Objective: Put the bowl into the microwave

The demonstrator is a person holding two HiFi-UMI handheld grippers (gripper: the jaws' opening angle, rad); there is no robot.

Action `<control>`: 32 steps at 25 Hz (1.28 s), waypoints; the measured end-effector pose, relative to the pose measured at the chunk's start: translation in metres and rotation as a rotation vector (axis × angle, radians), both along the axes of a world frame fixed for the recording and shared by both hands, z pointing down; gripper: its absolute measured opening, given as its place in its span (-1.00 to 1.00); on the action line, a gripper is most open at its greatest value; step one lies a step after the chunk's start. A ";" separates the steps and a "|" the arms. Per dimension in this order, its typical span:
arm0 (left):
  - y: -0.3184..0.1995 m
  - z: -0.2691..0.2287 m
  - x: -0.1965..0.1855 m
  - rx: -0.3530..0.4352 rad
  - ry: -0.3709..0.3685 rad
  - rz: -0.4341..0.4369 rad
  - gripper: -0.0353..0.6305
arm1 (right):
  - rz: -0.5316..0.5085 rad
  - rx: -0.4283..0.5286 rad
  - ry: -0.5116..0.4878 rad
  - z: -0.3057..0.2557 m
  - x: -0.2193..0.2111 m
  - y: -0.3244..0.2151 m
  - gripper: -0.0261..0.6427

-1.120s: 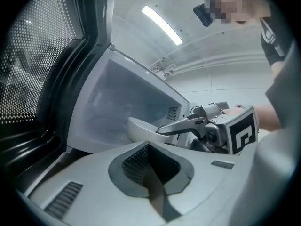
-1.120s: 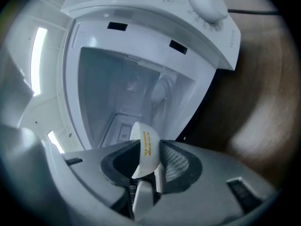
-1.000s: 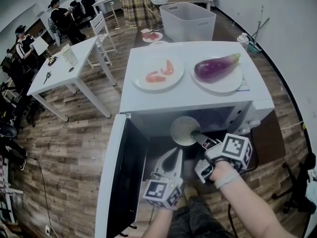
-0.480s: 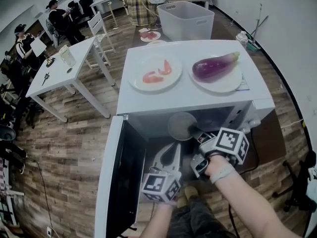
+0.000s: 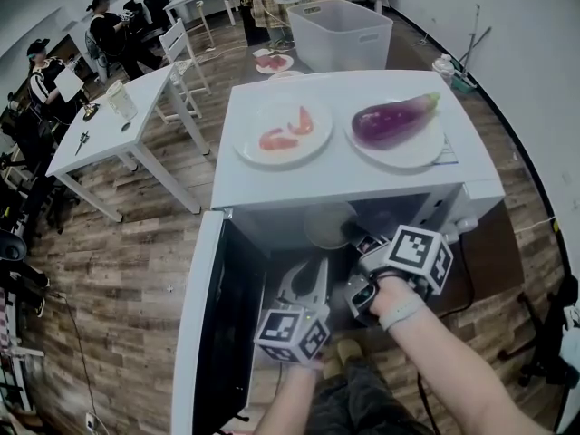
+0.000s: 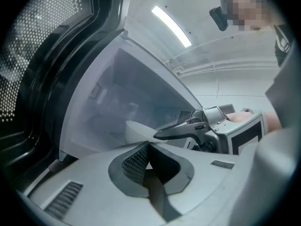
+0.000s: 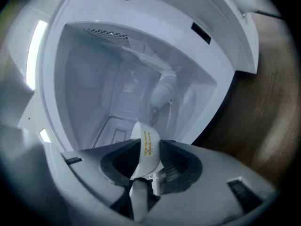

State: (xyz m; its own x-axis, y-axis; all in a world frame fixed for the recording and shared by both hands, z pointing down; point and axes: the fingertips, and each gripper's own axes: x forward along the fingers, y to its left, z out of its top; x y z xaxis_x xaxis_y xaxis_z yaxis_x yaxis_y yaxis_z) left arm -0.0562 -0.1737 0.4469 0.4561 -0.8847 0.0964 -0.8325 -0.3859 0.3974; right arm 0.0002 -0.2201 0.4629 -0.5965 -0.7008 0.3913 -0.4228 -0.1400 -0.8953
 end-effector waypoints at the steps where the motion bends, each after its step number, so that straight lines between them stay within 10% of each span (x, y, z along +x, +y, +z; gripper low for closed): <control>1: 0.000 0.000 0.000 -0.003 0.006 -0.001 -0.89 | -0.009 0.014 0.014 -0.001 0.000 -0.001 -0.54; 32: -0.016 0.003 0.006 -0.043 0.042 -0.013 -0.89 | -0.173 0.323 0.206 -0.030 0.013 0.007 -0.32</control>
